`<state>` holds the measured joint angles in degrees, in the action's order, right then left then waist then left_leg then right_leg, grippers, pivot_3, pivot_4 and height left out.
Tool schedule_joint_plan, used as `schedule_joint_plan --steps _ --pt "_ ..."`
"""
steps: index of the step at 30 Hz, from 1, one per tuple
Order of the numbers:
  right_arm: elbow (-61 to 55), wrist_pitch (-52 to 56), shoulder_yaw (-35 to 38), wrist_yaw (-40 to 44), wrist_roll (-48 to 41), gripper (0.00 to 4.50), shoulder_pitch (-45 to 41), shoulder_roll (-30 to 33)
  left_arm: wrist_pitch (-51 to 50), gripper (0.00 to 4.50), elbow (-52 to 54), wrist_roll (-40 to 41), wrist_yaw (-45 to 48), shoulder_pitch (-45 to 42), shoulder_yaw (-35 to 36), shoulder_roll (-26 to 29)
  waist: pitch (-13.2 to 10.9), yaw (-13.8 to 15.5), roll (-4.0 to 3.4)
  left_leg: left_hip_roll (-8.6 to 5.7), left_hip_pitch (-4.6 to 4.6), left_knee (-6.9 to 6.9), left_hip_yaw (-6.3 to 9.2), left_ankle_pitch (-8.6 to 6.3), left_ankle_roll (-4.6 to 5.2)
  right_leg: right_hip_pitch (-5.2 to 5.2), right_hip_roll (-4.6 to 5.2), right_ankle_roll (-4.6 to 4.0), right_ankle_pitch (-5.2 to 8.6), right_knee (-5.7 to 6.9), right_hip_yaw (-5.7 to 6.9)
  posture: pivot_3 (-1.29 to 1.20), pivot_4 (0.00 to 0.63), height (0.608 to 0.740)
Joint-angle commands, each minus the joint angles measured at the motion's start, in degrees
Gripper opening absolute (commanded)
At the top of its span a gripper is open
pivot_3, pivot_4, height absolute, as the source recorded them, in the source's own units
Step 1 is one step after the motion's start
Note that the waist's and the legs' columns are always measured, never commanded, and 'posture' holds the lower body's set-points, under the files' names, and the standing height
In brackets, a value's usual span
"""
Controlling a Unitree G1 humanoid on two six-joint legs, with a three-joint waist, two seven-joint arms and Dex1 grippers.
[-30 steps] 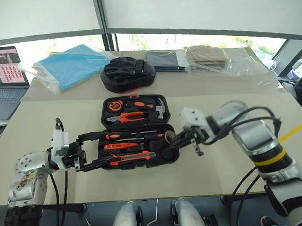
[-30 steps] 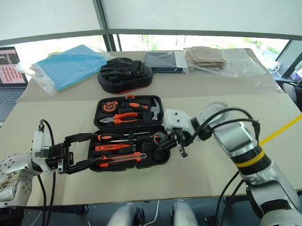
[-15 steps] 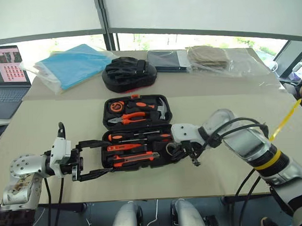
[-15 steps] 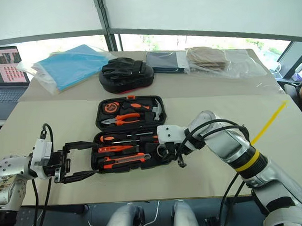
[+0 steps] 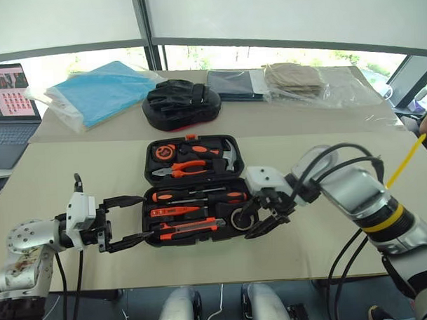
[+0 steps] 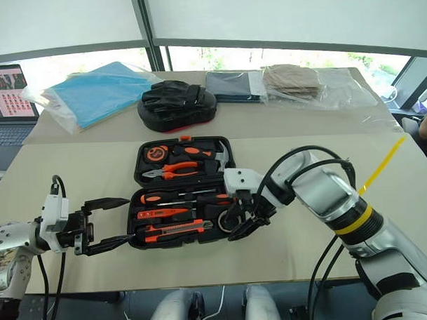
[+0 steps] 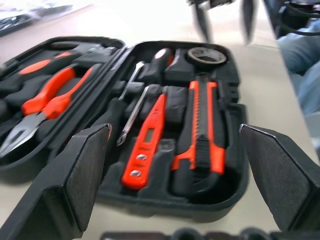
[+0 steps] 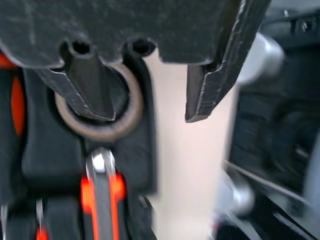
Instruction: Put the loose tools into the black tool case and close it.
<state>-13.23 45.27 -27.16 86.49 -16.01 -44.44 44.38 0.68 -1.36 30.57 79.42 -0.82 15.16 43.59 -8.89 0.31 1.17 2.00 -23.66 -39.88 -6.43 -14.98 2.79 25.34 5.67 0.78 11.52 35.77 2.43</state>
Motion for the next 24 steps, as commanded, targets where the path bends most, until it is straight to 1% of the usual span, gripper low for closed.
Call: schedule_joint_plan --steps 1,3,5,6,7,8,11,12,15,16,18,20,24 --pt "0.97 -2.65 6.67 0.93 -3.30 2.69 2.11 3.05 -0.95 4.50 -0.44 1.35 -4.58 0.24 4.51 -0.07 -0.01 0.00 0.01 0.00 0.00 -0.01 0.00 0.00 0.00 -0.02 0.00 0.00 0.00 -0.01 0.01 0.00 0.150 0.740" --pt "4.64 -6.83 9.52 -1.65 -2.69 2.69 4.51 3.11 -2.57 4.50 -1.33 1.85 -6.90 -0.12 5.75 -0.19 0.00 0.12 0.03 0.00 0.03 -0.01 0.01 0.00 0.00 -0.05 0.02 0.01 0.00 -0.02 0.02 0.00 0.150 0.740" --pt "9.08 -11.30 11.49 -5.97 -0.18 2.18 5.90 2.24 -2.96 3.96 -3.03 0.31 -9.91 -0.76 6.31 -0.12 -0.01 0.09 -0.10 0.01 0.10 -0.01 0.05 -0.02 -0.05 -0.01 0.03 -0.06 0.09 -0.15 0.06 0.00 0.150 0.740" --pt "10.75 -13.55 11.86 -7.28 0.87 1.91 6.25 1.91 -2.54 3.69 -3.88 -0.69 -11.36 -1.15 6.41 -0.11 -0.01 0.05 -0.10 0.11 0.07 0.14 0.07 0.03 -0.10 -0.15 -0.08 -0.39 0.02 -0.62 0.15 0.00 0.150 0.740" --pt "13.03 -15.88 12.00 -9.33 2.52 1.67 6.43 1.47 -3.11 3.39 -4.82 -1.98 -13.52 -1.60 6.27 0.11 -0.01 0.03 -0.10 0.12 -0.03 0.09 0.04 0.05 -0.10 -0.11 -0.10 -0.18 -0.11 -0.50 0.13 0.00 0.150 0.740" --pt "15.75 -18.80 12.09 -11.86 4.38 1.25 6.41 0.59 -3.13 2.96 -5.92 -3.83 -16.31 -2.48 5.91 0.12 -0.01 0.02 -0.10 0.10 -0.02 0.04 0.01 0.05 -0.10 -0.11 -0.11 -0.04 -0.19 -0.45 0.13 0.00 0.150 0.740" --pt "25.05 -27.13 12.20 -21.60 9.90 0.22 5.04 -4.24 -7.99 1.85 -7.14 -7.52 -24.89 -6.15 3.23 -1.27 -0.01 -0.17 -0.06 0.12 0.02 0.04 -0.05 0.10 -0.17 -0.15 -0.24 -0.04 -0.20 -0.43 0.11 0.00 0.150 0.740" --pt "27.09 -28.88 12.23 -23.33 10.79 0.01 4.56 -5.65 -9.56 1.47 -7.11 -8.18 -26.32 -7.07 2.16 -1.71 -0.01 -0.24 -0.06 0.11 0.00 0.04 -0.06 0.12 -0.20 -0.13 -0.24 -0.05 -0.21 -0.41 0.11 0.00 0.150 0.740" --pt "33.97 -33.96 12.67 -27.74 12.70 0.00 2.56 -10.06 -11.55 0.24 -7.65 -11.34 -30.70 -9.71 -0.47 -3.02 -0.02 -0.46 -0.06 0.05 0.01 0.04 -0.11 0.17 -0.26 -0.10 -0.25 -0.02 -0.22 -0.27 0.01 0.00 0.150 0.740" --pt "36.08 -36.15 12.42 -28.48 13.57 0.00 1.94 -10.99 -12.68 0.01 -7.50 -11.86 -31.80 -10.41 -1.17 -3.45 -0.02 -0.57 -0.05 0.05 0.01 0.04 -0.12 0.18 -0.27 -0.09 -0.25 -0.01 -0.23 -0.23 -0.02 0.00 0.150 0.740" --pt "39.07 -37.91 11.87 -28.20 14.02 0.00 0.90 -13.04 -19.02 0.01 -5.51 -11.27 -31.87 -11.06 -3.73 -3.55 -0.03 -0.96 -0.04 0.03 0.02 0.03 -0.11 0.20 -0.30 -0.06 -0.24 0.00 -0.22 -0.06 -0.03 0.00 0.150 0.740" --pt "41.16 -39.25 11.70 -28.38 14.34 0.00 0.03 -14.80 -22.28 0.01 -4.25 -11.03 -30.91 -11.60 -5.87 -3.47 -0.03 -1.08 -0.04 0.04 0.02 0.05 -0.11 0.21 -0.32 -0.06 -0.25 0.00 -0.22 0.00 -0.04 0.00 0.150 0.740" --pt "40.91 -38.81 11.16 -25.92 14.31 0.00 0.23 -16.06 -22.67 0.01 -4.52 -11.09 -29.50 -13.82 -7.90 -4.14 -0.03 -1.02 -0.05 0.07 0.02 0.05 -0.09 0.20 -0.31 -0.06 -0.27 0.00 -0.21 0.00 -0.04 0.00 0.150 0.740"
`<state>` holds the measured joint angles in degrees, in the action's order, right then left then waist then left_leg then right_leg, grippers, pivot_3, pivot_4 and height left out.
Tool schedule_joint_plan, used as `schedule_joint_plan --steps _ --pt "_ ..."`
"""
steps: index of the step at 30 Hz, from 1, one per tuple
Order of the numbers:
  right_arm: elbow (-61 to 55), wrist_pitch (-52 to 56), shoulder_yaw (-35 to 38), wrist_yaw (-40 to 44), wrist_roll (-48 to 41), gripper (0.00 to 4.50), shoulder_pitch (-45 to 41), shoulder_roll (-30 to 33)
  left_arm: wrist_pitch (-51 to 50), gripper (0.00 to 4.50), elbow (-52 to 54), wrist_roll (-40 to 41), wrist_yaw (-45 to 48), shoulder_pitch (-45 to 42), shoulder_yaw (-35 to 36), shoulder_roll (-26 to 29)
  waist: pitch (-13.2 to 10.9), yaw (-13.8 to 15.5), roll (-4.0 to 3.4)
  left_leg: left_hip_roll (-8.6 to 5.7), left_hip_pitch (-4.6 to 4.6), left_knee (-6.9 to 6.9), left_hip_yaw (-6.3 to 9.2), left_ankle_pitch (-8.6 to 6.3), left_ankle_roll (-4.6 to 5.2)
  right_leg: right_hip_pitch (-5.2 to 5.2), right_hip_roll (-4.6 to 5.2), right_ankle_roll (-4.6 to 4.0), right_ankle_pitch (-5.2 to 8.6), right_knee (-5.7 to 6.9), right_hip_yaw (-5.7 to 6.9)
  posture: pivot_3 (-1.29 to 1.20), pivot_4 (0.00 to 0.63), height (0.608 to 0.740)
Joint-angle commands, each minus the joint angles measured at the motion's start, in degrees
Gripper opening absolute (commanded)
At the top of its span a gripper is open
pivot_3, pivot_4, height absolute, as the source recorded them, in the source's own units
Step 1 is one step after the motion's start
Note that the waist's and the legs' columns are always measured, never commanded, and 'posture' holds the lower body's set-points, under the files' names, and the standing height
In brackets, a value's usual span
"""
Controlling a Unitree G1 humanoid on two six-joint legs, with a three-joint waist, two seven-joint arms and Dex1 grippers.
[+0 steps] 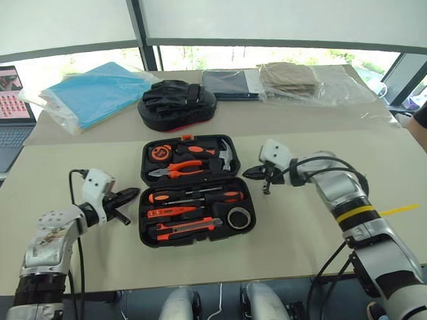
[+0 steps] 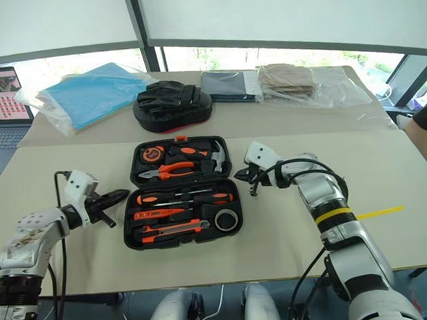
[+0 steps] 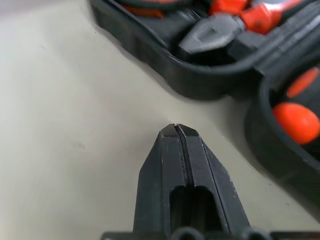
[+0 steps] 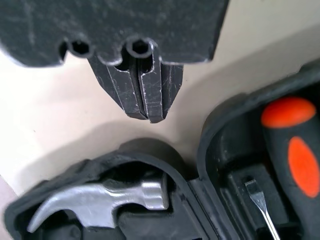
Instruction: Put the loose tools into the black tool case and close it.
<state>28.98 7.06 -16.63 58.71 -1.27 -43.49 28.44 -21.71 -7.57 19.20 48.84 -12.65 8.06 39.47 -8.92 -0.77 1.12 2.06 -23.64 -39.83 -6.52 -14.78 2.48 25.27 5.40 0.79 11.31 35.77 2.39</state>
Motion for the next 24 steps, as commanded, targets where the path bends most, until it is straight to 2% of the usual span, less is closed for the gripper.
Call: schedule_joint_plan --steps 1,8,13,20,24 --pt "-2.77 0.47 0.42 2.94 -0.87 0.00 -0.19 -0.12 -0.16 0.01 1.61 0.22 1.35 -2.92 -1.69 -0.69 0.00 0.05 0.00 -0.01 0.01 -0.01 0.00 0.00 0.00 0.00 0.02 0.00 0.00 0.00 0.00 0.00 0.150 0.740" --pt "-14.49 9.63 -0.72 8.37 -2.54 0.00 4.41 2.46 0.66 0.01 0.30 -0.65 6.44 -6.43 -6.86 -3.12 0.00 0.98 0.00 -0.07 0.02 -0.05 0.02 -0.01 0.05 -0.04 0.09 0.02 0.01 0.01 0.00 0.00 0.150 0.740" --pt "-24.52 16.45 0.08 9.17 -3.79 0.00 9.17 5.37 -0.96 0.01 3.86 0.39 9.86 -4.31 -8.41 -2.78 0.00 1.16 0.00 -0.08 -0.01 -0.04 0.02 -0.02 0.07 -0.04 0.09 0.07 0.04 0.01 0.00 0.00 0.150 0.740" --pt "-35.15 26.68 4.93 6.25 -6.77 0.00 16.87 8.83 -1.55 0.01 9.33 1.12 7.01 0.76 -5.26 -3.51 0.00 1.31 0.00 -0.10 -0.05 -0.04 0.03 -0.15 0.27 -0.04 0.14 0.17 0.11 -0.02 -0.05 0.00 0.150 0.740" --pt "-34.49 22.87 7.80 4.82 -5.88 0.00 19.96 11.54 -3.40 0.01 10.99 2.81 5.70 2.08 -3.25 -4.34 -0.01 1.51 0.01 -0.14 -0.04 -0.08 0.05 -0.17 0.30 -0.04 0.18 0.18 0.11 -0.11 -0.04 0.00 0.150 0.740"
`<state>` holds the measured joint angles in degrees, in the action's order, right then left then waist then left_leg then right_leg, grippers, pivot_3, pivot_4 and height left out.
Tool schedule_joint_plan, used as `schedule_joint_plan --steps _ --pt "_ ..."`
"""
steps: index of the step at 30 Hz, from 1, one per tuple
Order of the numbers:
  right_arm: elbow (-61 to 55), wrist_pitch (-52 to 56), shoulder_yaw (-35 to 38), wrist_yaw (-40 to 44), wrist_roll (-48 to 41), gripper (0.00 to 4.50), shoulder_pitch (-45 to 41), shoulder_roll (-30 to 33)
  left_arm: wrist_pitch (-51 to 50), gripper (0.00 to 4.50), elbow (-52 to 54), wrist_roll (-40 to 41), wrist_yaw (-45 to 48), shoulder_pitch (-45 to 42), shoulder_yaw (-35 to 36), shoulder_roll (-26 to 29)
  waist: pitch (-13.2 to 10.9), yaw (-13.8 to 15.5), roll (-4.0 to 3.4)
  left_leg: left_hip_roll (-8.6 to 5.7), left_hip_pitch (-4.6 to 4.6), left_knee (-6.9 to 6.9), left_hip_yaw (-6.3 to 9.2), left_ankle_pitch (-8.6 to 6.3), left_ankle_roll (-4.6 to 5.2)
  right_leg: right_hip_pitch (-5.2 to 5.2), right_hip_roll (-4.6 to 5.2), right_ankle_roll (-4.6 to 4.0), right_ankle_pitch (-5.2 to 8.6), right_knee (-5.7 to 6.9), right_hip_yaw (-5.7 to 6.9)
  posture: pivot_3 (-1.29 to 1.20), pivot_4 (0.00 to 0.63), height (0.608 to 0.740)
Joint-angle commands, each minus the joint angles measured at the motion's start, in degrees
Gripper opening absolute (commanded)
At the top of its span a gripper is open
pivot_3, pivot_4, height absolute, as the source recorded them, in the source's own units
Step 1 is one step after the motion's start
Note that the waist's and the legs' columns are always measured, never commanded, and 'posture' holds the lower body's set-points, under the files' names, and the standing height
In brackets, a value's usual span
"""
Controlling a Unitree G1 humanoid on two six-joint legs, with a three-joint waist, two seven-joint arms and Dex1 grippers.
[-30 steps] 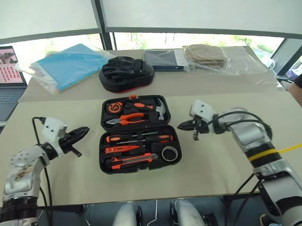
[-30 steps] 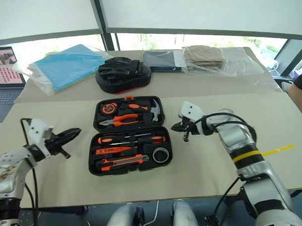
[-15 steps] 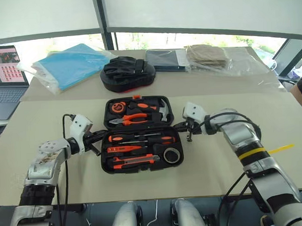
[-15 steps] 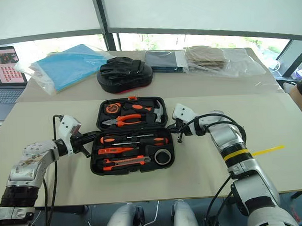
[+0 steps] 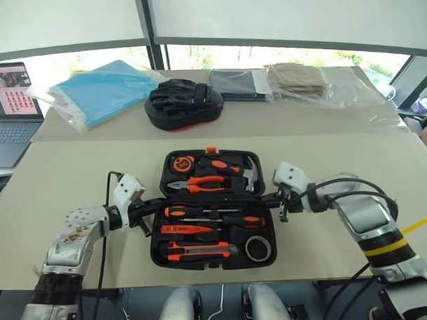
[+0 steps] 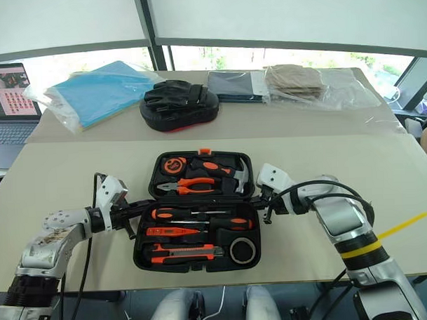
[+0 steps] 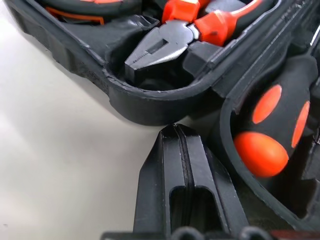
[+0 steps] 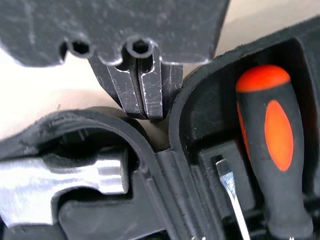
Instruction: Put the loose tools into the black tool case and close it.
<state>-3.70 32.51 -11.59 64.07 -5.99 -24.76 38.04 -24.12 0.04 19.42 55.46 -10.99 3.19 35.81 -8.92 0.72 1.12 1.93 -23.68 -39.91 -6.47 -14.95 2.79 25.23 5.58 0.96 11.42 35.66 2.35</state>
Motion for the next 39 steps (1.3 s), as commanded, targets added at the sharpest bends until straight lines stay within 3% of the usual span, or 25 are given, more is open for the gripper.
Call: schedule_joint_plan --steps 1,2,4,6,9,13,15,16,21,34,35,39 --pt "-2.09 -1.28 4.08 -0.76 -1.94 0.00 1.57 2.58 -1.50 0.01 3.63 2.31 -1.87 0.69 2.13 -0.42 -0.01 0.03 0.01 0.00 0.01 -0.02 0.02 0.00 0.00 -0.01 0.01 0.00 0.00 0.02 0.00 0.00 0.150 0.740" --pt "-2.66 0.35 5.04 -0.43 -2.98 0.00 1.83 3.47 -1.69 0.26 3.79 1.71 -2.61 0.88 2.34 0.19 -0.01 0.01 0.01 -0.01 0.01 -0.05 0.02 0.00 0.01 -0.02 0.01 0.00 0.00 0.03 0.00 0.00 0.150 0.740" --pt "-3.91 3.09 7.17 -0.11 -5.49 0.58 1.86 4.74 -8.39 0.67 4.25 1.74 -4.50 0.64 2.61 2.48 -0.02 -0.06 0.03 0.00 0.02 -0.09 0.03 0.00 0.00 -0.02 0.01 0.00 0.00 0.05 -0.02 0.00 0.150 0.740" --pt "-5.05 5.38 8.91 -0.50 -7.76 1.11 1.53 5.23 -11.79 1.43 4.76 2.88 -4.12 0.36 3.39 4.52 -0.02 -0.15 0.03 0.03 0.08 -0.11 0.04 0.02 -0.02 -0.04 -0.04 -0.01 -0.01 0.11 -0.03 0.00 0.150 0.740" --pt "-8.17 30.42 16.01 -6.72 -16.48 2.17 -6.06 2.69 -22.38 2.42 4.86 8.22 -0.80 -3.73 6.00 10.70 -0.11 -0.97 0.15 0.12 0.26 -0.07 0.03 0.05 -0.09 -0.08 -0.13 -0.11 0.02 0.22 -0.10 0.00 0.150 0.740" --pt "-10.83 44.95 10.84 -8.85 -18.69 3.47 -11.52 6.79 -33.91 3.86 6.00 12.54 -0.58 -8.59 4.94 14.43 -0.20 -1.30 0.21 0.22 0.28 0.02 0.09 0.26 -0.25 0.00 -0.20 -0.29 -0.02 0.32 -0.07 0.00 0.150 0.740" --pt "-7.81 51.23 9.24 -13.40 -18.01 4.12 -15.69 3.52 -37.88 4.48 5.01 10.38 -5.70 -14.18 2.48 13.14 -0.21 -1.00 0.23 0.19 0.43 0.10 0.11 0.24 -0.23 -0.14 -0.15 -0.31 0.03 0.29 -0.04 0.00 0.150 0.740" --pt "-6.19 52.68 8.86 -15.47 -17.53 4.44 -17.42 1.82 -39.00 4.50 4.65 9.28 -7.57 -16.18 1.25 12.49 -0.23 -0.94 0.30 0.16 0.36 0.09 0.11 0.24 -0.23 -0.09 -0.15 -0.30 0.03 0.29 -0.04 0.00 0.150 0.740" --pt "1.36 51.45 6.83 -22.93 -14.55 4.44 -21.70 -2.74 -45.42 4.50 2.63 8.86 -14.33 -21.00 0.27 7.54 -0.24 -1.04 0.33 0.00 0.16 0.04 0.08 0.26 -0.17 0.01 -0.12 -0.21 -0.05 0.31 -0.12 0.00 0.150 0.740" --pt "6.33 53.24 3.85 -30.39 -14.21 4.44 -23.53 -7.71 -48.92 4.50 2.51 8.40 -20.53 -20.80 0.28 4.67 -0.24 -1.36 0.33 0.00 -0.07 0.06 0.09 0.27 -0.18 0.14 -0.10 -0.14 -0.08 0.22 -0.06 0.00 0.150 0.740" --pt "6.21 53.80 3.42 -30.48 -14.46 4.50 -23.44 -7.77 -49.02 3.98 2.35 8.24 -21.15 -20.86 0.60 4.29 -0.24 -1.36 0.33 0.00 -0.03 0.06 0.09 0.27 -0.19 0.11 -0.10 -0.14 -0.08 0.25 -0.06 0.00 0.150 0.740" --pt "7.72 55.31 3.27 -31.97 -14.11 4.50 -23.56 -8.19 -49.51 3.00 1.18 8.03 -23.12 -21.61 2.71 3.10 -0.23 -1.28 0.33 0.00 0.25 0.06 0.11 0.28 -0.20 -0.10 -0.09 -0.15 -0.08 0.31 -0.07 0.00 0.150 0.740"
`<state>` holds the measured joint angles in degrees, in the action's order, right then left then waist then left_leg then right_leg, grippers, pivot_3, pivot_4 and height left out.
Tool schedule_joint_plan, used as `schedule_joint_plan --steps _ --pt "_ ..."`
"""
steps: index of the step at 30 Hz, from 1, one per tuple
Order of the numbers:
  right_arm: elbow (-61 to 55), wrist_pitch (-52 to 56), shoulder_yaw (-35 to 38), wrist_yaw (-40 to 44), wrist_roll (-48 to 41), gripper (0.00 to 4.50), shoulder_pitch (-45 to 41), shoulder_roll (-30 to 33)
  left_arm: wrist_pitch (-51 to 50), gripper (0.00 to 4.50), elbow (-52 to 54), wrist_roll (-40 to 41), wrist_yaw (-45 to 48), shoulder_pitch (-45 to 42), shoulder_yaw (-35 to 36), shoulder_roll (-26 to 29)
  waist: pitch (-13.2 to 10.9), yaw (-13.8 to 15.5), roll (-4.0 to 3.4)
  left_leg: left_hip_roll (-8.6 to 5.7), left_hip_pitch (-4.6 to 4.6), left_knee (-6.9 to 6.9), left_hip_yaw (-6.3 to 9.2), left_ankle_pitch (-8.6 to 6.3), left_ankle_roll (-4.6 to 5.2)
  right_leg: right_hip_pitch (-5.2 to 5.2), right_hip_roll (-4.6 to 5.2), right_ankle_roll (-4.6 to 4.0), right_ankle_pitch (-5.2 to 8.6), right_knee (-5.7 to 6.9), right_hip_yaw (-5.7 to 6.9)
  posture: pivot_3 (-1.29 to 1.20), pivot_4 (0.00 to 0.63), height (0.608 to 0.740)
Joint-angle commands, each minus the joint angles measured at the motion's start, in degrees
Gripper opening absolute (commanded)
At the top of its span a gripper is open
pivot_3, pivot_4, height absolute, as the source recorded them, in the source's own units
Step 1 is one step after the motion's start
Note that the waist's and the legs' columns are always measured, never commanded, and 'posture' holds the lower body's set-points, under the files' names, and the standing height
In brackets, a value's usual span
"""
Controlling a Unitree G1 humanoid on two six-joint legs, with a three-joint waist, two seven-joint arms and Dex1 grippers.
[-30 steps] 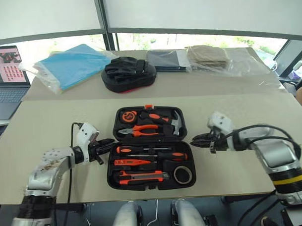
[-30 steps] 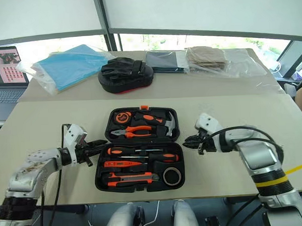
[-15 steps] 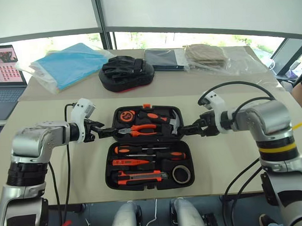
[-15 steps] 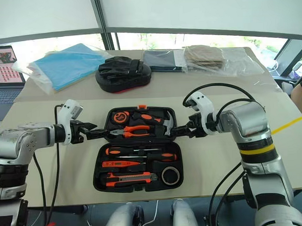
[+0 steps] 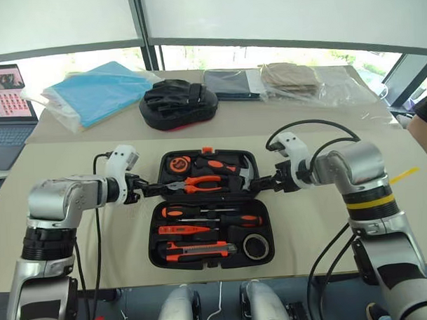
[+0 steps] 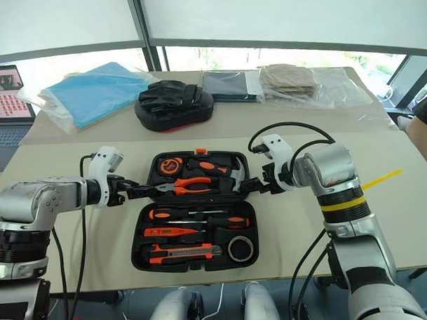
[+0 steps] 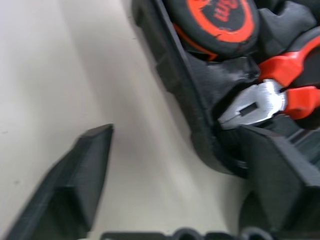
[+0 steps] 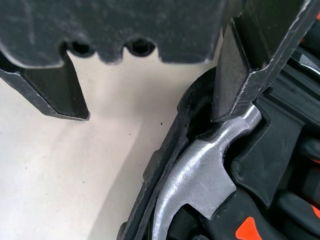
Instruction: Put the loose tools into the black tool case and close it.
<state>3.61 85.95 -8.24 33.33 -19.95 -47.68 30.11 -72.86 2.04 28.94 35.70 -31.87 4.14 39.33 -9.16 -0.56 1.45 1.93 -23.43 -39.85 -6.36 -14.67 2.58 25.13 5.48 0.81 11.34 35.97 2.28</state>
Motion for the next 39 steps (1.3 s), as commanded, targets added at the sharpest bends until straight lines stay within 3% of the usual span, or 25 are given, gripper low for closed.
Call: schedule_joint_plan --steps 1,4,5,9,14,17,18,24,27,32,34,39 --pt "0.92 2.25 0.26 -1.68 0.01 4.50 -0.72 -0.45 -1.01 2.53 -0.92 -1.32 -3.57 -0.84 2.22 -0.56 0.00 -0.05 0.00 0.00 0.04 0.00 0.00 0.01 -0.01 -0.02 0.00 0.00 0.00 0.03 -0.01 0.00 0.150 0.740" --pt "2.30 3.08 1.54 -2.92 0.10 4.50 -1.01 -1.25 -1.93 1.62 -0.91 -0.72 -4.26 -1.10 3.08 -0.89 0.00 -0.17 0.00 0.01 0.07 0.00 0.01 0.02 -0.03 -0.02 -0.02 -0.04 -0.02 0.05 -0.02 0.00 0.150 0.740" --pt "2.82 3.27 1.91 -3.19 0.09 3.99 -1.08 -1.56 -2.22 1.29 -0.85 -0.61 -4.47 -1.15 3.18 -0.94 0.00 -0.20 0.00 0.01 0.09 0.01 0.01 0.02 -0.03 -0.02 -0.03 -0.04 -0.02 0.06 -0.04 0.00 0.150 0.740" --pt "4.15 3.44 3.47 -4.65 0.33 2.82 -1.19 -2.97 -2.80 0.05 -0.59 -0.20 -5.15 -1.22 3.77 -1.52 0.01 -0.19 0.00 0.02 0.16 0.01 0.01 0.05 -0.07 -0.07 -0.03 -0.06 -0.04 0.10 -0.06 0.00 0.150 0.740" --pt "4.61 3.70 5.83 -6.14 0.19 1.21 -1.41 -4.51 -1.74 0.00 -0.55 -0.17 -5.64 -0.77 4.15 -1.96 0.03 -0.18 0.04 0.02 0.20 0.00 0.02 0.10 -0.08 -0.10 -0.04 -0.10 -0.07 0.11 -0.06 0.00 0.150 0.740" --pt "1.89 -3.16 8.56 -4.80 -1.25 0.21 -0.04 -5.37 2.81 0.00 0.22 1.67 -5.14 0.15 7.98 -4.75 0.04 -0.18 0.05 0.02 0.22 0.00 0.02 0.11 -0.07 -0.12 -0.02 -0.10 -0.07 0.10 -0.07 0.00 0.150 0.740" --pt "-0.13 -6.99 8.59 -2.85 -2.09 0.09 0.88 -4.99 5.51 0.00 1.05 2.79 -4.08 0.68 9.64 -5.94 0.05 -0.18 0.05 0.02 0.22 0.01 0.02 0.12 -0.07 -0.12 -0.02 -0.10 -0.07 0.10 -0.07 0.00 0.150 0.740" --pt "-11.80 -30.38 1.02 9.69 0.61 0.09 9.30 4.57 28.90 0.00 6.45 3.98 9.64 10.60 12.77 -6.84 0.00 -0.18 0.06 -0.01 -0.33 0.01 0.00 0.17 -0.05 0.33 0.01 -0.07 -0.13 -0.03 -0.06 0.00 0.150 0.740" --pt "-13.32 -37.32 0.19 10.77 2.49 0.09 13.04 7.14 39.07 0.00 6.46 2.52 12.87 15.25 13.66 -7.40 0.00 -0.19 0.06 0.01 -0.45 0.05 -0.07 0.15 -0.03 0.46 0.01 -0.06 -0.13 -0.12 -0.04 0.00 0.150 0.740" --pt "-14.03 -60.78 -1.06 14.51 8.62 0.09 20.81 10.31 57.99 0.00 6.56 -1.30 19.38 21.17 12.65 -7.37 -0.01 -0.11 0.08 0.02 -0.60 0.06 -0.11 0.05 0.08 0.51 0.02 -0.01 -0.12 -0.31 0.00 0.00 0.150 0.740" --pt "-14.31 -70.18 -0.65 15.25 10.85 0.09 24.94 11.31 69.21 0.00 5.37 -6.38 23.56 25.41 10.56 -5.37 -0.01 -0.14 0.09 0.00 -0.65 0.04 -0.12 0.03 0.13 0.55 0.04 0.03 -0.13 -0.34 0.00 0.00 0.150 0.740" --pt "-12.01 -90.48 -0.56 17.68 15.82 0.09 33.42 15.08 85.54 0.00 1.88 -11.95 28.76 32.23 8.33 -2.37 0.00 -0.09 0.08 0.03 -0.51 0.07 -0.14 -0.01 0.16 0.41 0.04 0.03 -0.13 -0.43 0.01 0.00 0.150 0.740"
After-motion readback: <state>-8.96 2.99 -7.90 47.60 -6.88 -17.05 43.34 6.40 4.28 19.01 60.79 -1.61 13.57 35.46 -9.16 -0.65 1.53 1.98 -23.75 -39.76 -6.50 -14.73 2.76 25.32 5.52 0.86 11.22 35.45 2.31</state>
